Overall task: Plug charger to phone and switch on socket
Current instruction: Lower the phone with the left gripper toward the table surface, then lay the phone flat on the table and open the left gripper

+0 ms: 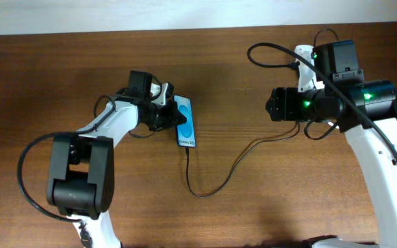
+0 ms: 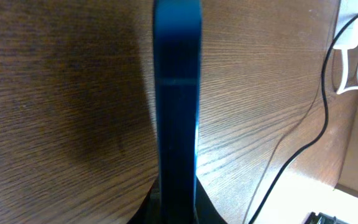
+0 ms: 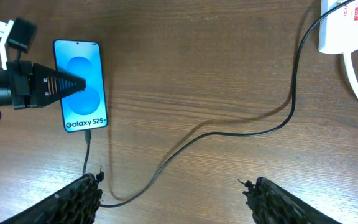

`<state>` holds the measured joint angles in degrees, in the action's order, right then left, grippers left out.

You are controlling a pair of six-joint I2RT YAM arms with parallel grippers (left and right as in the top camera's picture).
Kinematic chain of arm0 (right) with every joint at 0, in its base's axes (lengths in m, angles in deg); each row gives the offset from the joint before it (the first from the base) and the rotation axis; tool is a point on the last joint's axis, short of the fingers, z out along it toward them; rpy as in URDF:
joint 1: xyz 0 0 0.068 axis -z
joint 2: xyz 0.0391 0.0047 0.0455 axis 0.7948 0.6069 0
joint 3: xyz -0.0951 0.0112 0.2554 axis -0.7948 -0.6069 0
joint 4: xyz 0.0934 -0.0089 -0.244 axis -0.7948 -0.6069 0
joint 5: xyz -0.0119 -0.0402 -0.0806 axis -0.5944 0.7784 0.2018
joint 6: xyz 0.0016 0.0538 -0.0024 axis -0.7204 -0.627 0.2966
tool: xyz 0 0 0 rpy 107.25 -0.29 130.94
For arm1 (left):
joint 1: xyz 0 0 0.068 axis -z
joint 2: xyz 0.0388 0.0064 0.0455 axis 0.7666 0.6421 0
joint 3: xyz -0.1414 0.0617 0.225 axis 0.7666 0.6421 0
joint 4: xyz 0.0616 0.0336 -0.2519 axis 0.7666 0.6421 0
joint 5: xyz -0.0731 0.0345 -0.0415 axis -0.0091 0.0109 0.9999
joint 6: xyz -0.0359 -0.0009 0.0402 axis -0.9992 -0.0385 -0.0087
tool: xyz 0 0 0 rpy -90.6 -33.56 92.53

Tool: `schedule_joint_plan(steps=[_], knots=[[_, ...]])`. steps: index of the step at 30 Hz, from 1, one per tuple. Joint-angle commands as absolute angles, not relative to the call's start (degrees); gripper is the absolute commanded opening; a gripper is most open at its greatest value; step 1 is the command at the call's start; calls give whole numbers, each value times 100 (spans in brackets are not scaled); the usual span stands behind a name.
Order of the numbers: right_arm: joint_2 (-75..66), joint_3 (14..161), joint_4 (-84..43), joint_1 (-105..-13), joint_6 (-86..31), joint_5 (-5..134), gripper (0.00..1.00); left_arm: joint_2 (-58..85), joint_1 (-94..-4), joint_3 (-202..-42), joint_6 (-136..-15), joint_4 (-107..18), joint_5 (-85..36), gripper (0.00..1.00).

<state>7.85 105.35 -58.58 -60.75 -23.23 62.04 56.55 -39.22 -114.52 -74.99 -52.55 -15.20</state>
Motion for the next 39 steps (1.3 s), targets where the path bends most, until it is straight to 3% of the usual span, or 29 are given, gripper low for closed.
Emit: schedule_joint_plan(steps=[1, 39], knots=[[822, 10609, -5860, -6045, -2259, 6277, 80, 5780, -3935, -11601, -7390, -5272, -1408, 7], [826, 10609, -5862, -6045, -2261, 6277, 80, 5895, -3924, -11345, -7392, -5213, -2601, 32]])
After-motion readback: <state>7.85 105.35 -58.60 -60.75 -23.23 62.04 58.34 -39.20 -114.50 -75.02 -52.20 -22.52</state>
